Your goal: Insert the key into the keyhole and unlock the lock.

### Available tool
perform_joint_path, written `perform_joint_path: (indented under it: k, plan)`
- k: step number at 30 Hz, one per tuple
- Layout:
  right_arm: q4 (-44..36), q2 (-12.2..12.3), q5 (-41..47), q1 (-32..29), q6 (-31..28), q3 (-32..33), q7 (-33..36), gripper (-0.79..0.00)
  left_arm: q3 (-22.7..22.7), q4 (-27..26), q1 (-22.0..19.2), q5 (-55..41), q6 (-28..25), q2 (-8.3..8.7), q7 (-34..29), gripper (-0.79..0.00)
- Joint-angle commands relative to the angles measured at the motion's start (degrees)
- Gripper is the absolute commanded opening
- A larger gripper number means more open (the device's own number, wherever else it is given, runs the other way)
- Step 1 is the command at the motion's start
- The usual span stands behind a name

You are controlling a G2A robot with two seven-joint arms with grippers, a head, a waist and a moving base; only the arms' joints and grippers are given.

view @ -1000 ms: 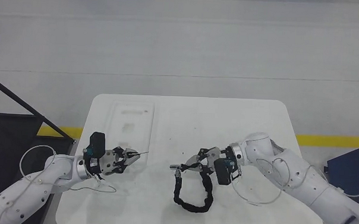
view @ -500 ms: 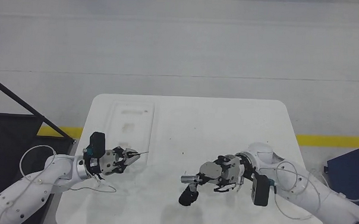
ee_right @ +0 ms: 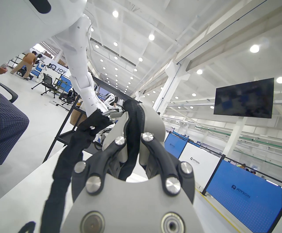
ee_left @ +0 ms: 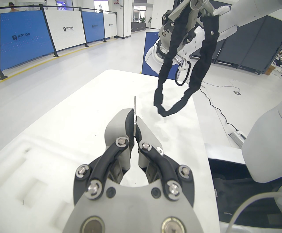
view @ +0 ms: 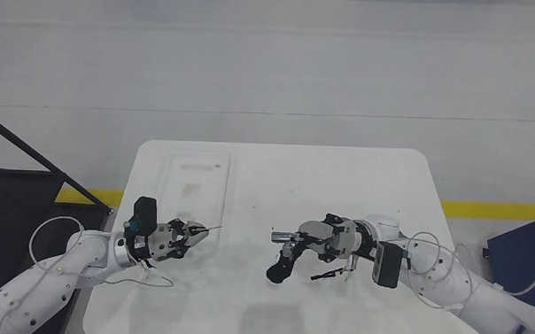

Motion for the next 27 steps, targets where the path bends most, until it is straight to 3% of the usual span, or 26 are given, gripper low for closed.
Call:
perform_joint_path:
  k: [1,9,13,23,27]
  plan:
    - [0.0,0.0,0.01,0.0,0.0,0.0,0.0,-0.785,0.0,0.0,0.0,0.0,0.0,0.0,0.0,-0.785]
    - [0.0,0.0,0.01,0.0,0.0,0.0,0.0,-0.785,0.0,0.0,0.0,0.0,0.0,0.0,0.0,-0.785]
    - [0.02,-0.61,-6.67,0.24,4.21,1.1,2.17,-0.785,0.0,0.0,0.0,0.0,0.0,0.0,0.0,-0.785]
    - [-1.37,-6.82,-16.71,3.02,16.7,1.34,0.0,-0.785,0.0,0.0,0.0,0.0,0.0,0.0,0.0,-0.785]
    - [-1.2,-8.65,-13.01,2.91,17.75,1.4,0.0,-0.785,0.0,0.0,0.0,0.0,0.0,0.0,0.0,-0.785]
